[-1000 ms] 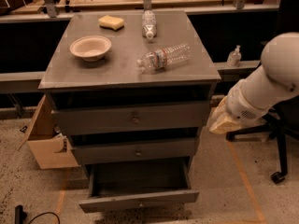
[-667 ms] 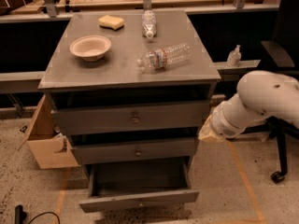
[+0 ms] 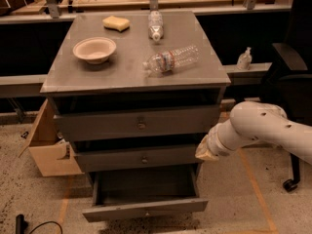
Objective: Close bottom drawer
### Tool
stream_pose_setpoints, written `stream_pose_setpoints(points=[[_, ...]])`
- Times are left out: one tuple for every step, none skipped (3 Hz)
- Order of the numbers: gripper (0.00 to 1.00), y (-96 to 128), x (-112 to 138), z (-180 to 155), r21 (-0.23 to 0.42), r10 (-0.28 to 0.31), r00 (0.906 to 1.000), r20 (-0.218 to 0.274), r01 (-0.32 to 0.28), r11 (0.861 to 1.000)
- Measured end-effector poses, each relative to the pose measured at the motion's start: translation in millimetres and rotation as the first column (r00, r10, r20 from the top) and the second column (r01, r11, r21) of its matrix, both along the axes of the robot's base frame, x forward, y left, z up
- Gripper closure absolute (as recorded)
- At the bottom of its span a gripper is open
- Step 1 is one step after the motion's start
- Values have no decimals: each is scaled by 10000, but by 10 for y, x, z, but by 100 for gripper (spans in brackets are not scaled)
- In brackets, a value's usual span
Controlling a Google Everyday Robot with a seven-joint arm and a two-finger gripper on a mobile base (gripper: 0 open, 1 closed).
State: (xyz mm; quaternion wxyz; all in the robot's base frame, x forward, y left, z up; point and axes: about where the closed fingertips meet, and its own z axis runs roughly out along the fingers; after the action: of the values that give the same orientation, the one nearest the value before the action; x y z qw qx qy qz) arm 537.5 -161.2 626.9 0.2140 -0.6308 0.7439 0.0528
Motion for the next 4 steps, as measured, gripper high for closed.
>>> stream_pose_setpoints(points=[[53,11,-5,-15,-37,-14,10000,-4,14,10000],[31,161,-122,-526,327,277,9990,-357,-265,9991],[1,390,-316,-1558,1225,691,9930,-954,-571,9908],[0,501,-374,-2096,1257,715,9926,-979,-589,9903]])
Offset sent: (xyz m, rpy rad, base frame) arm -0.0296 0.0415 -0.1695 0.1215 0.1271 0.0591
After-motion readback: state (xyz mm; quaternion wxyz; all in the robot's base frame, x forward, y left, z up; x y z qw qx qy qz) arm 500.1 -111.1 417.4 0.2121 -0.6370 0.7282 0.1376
